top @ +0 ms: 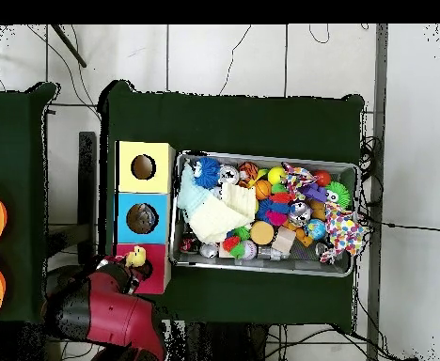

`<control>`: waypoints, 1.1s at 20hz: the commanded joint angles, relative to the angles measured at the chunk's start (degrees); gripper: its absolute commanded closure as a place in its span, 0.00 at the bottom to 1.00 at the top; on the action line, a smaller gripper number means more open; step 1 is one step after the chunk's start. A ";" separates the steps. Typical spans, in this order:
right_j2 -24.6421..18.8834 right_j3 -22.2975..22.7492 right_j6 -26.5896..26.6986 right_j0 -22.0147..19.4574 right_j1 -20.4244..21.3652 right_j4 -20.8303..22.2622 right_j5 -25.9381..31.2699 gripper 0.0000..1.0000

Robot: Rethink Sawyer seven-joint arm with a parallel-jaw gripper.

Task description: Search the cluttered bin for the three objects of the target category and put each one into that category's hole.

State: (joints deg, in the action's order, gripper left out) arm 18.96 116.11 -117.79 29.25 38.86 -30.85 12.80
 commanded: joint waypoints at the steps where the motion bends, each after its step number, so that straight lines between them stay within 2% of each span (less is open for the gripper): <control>1: -4.71 -2.03 -10.77 0.18 -4.76 0.86 -6.61 1.00; 8: -4.36 -0.30 -11.05 0.71 -4.27 1.11 -7.40 1.00; 16: -2.01 1.77 -12.84 4.31 -3.24 -0.01 -6.43 1.00; 22: -2.41 2.76 -11.89 3.15 -2.45 0.30 -6.60 1.00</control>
State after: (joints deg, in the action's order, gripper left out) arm 20.33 116.37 -117.79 33.03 38.25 -30.86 8.55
